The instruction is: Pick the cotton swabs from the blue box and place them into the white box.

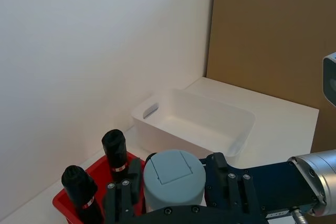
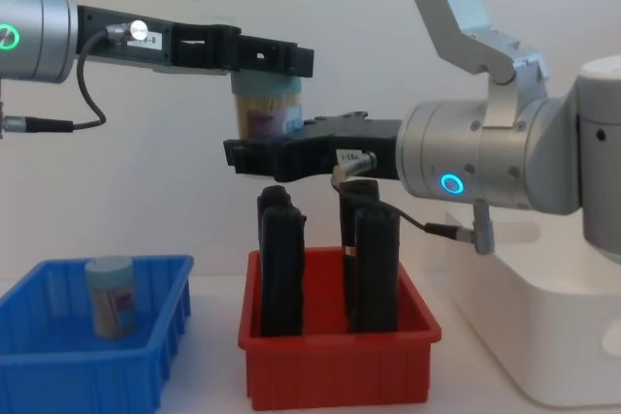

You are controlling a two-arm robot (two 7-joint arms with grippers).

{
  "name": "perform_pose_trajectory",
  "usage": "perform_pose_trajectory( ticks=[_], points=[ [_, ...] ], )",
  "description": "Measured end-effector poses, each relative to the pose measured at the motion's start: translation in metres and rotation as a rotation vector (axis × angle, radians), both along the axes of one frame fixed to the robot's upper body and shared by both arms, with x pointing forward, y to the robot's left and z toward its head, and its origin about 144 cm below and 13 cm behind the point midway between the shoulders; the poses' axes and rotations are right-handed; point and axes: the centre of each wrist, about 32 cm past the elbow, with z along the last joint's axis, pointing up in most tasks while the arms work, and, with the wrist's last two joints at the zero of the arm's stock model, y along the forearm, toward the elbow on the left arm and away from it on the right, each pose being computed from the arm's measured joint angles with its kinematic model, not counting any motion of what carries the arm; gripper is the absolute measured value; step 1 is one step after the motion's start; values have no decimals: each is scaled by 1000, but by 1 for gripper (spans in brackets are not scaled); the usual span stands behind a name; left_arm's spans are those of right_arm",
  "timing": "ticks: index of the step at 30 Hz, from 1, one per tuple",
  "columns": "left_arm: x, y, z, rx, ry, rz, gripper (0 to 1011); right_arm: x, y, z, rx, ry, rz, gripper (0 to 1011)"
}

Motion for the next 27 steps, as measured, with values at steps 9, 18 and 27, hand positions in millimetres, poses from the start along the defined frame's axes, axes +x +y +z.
perform_pose_trajectory(
  ticks=[9, 18, 27],
  points=[
    [0, 0, 0, 0, 0, 0, 1004, 0, 1, 0, 3, -6, -16, 645],
    [0, 0, 0, 0, 0, -1, 1004, -4, -4, 0, 4, -15, -72, 645],
    [0, 0, 0, 0, 0, -1, 1004, -11, -26, -1, 18, -23, -162, 645]
  ],
)
